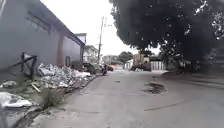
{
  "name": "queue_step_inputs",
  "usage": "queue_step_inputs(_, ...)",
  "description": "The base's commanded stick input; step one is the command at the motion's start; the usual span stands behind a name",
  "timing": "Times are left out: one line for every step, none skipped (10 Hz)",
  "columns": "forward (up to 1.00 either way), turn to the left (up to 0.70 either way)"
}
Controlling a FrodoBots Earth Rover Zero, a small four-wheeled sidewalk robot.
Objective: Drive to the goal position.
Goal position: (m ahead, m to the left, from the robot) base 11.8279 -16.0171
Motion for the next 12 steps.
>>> queue_step_inputs(1.00, 0.00)
queue_step_inputs(1.00, 0.00)
queue_step_inputs(1.00, 0.00)
queue_step_inputs(1.00, 0.00)
queue_step_inputs(1.00, 0.00)
queue_step_inputs(1.00, 0.00)
queue_step_inputs(1.00, 0.00)
queue_step_inputs(1.00, 0.00)
queue_step_inputs(1.00, 0.00)
queue_step_inputs(1.00, 0.00)
queue_step_inputs(1.00, 0.00)
queue_step_inputs(1.00, 0.00)
